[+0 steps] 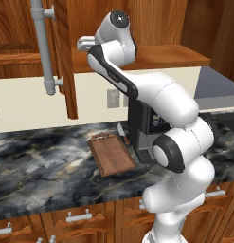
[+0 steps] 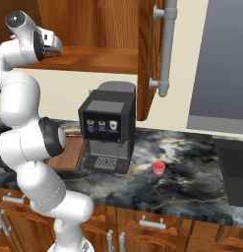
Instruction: Pick the bread, place it on the cutting board, pick the jam, place it on the counter, and close the cabinet.
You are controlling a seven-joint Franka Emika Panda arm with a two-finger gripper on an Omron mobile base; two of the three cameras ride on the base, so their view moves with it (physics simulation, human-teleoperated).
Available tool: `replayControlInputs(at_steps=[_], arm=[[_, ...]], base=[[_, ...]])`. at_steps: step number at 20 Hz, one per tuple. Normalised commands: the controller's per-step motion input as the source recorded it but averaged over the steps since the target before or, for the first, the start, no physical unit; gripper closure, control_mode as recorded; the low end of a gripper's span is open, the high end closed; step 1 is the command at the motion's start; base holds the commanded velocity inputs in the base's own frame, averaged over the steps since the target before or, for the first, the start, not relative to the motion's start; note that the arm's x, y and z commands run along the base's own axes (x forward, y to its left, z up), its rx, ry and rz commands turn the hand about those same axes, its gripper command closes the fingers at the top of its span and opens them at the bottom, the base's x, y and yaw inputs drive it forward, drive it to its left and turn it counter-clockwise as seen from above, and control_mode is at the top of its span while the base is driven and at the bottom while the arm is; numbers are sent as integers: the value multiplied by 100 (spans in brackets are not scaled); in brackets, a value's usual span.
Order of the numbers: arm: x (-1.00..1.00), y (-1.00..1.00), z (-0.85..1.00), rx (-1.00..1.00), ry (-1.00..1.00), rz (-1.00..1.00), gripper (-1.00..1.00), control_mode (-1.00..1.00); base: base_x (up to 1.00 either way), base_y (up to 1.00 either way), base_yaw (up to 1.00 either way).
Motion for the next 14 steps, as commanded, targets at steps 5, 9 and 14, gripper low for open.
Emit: replayControlInputs(at_steps=[5,9,14], arm=[[0,0,-14,0,0,0,100,-100],[0,0,-8,0,0,0,100,-100],[0,0,0,0,0,0,100,-100]], base=[[0,0,0],[0,0,0],[0,0,0]])
